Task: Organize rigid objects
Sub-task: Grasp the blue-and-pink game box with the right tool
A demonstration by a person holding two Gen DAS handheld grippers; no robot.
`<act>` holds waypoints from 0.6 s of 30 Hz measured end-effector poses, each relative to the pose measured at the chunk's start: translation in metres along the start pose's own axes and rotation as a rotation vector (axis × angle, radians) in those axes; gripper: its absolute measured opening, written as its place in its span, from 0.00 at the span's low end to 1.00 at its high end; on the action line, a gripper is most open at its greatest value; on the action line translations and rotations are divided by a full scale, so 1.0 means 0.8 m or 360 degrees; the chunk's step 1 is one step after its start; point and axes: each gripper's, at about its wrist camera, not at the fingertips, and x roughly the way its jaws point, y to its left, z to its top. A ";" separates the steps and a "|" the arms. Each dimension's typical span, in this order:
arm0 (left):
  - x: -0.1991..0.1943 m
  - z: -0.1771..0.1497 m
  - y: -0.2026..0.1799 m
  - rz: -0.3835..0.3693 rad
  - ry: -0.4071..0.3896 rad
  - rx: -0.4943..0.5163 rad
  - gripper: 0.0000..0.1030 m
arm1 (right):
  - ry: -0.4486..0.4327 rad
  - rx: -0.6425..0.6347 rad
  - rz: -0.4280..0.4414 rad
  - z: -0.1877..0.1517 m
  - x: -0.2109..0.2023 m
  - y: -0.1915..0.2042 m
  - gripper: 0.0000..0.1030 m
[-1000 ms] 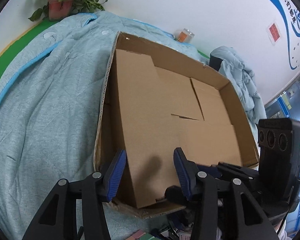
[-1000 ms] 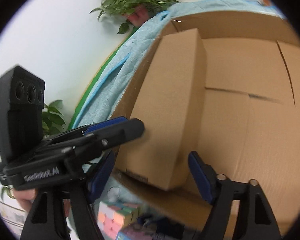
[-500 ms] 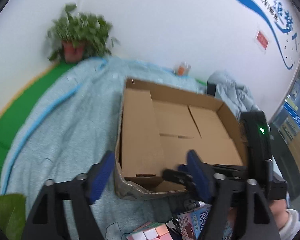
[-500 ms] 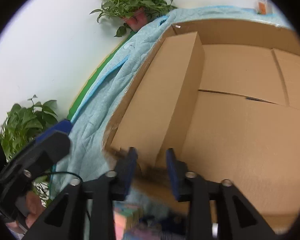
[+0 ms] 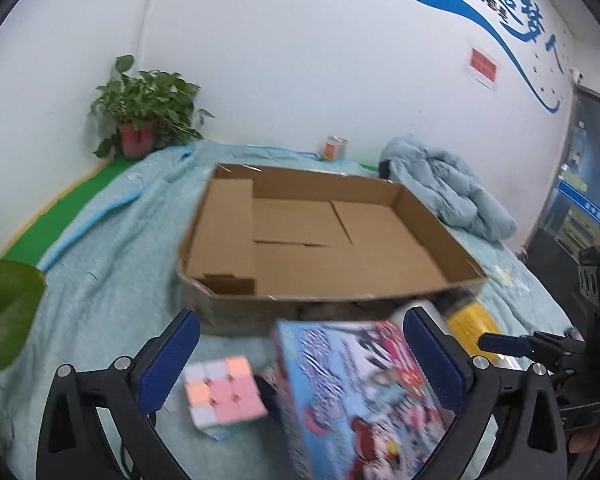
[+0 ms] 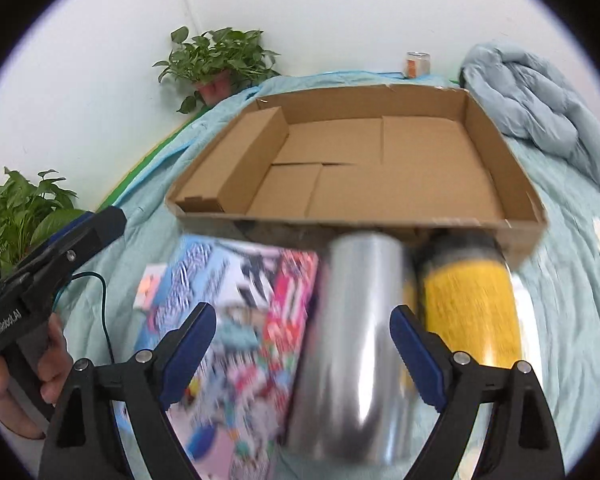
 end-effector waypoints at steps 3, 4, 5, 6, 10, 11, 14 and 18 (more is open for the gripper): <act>-0.010 -0.018 -0.031 -0.0047 0.0015 0.0048 0.90 | -0.0057 0.0035 0.0029 -0.016 -0.014 -0.010 0.80; -0.013 -0.021 -0.040 -0.0063 0.0016 0.0064 0.60 | -0.0081 0.0028 0.0026 -0.021 -0.020 -0.012 0.72; -0.015 -0.027 -0.049 -0.0106 0.0047 0.0076 0.25 | -0.0095 0.0012 0.0003 -0.022 -0.022 -0.010 0.57; -0.008 -0.027 -0.054 -0.0143 0.0090 0.0077 0.18 | -0.0097 -0.0005 -0.0019 -0.024 -0.024 -0.009 0.56; -0.015 -0.035 -0.067 -0.0090 0.0071 0.0057 0.80 | -0.0123 -0.0027 0.0019 -0.030 -0.034 -0.013 0.80; -0.019 -0.038 -0.068 -0.0020 0.0058 0.0041 0.96 | -0.0139 -0.0028 0.0019 -0.032 -0.036 -0.016 0.89; -0.019 -0.037 -0.059 -0.0001 0.0054 -0.0007 1.00 | -0.0145 -0.0019 0.0081 -0.041 -0.040 -0.026 0.92; -0.009 -0.043 -0.045 -0.0063 0.0157 -0.0029 1.00 | -0.0138 0.0060 0.0207 -0.053 -0.042 -0.044 1.00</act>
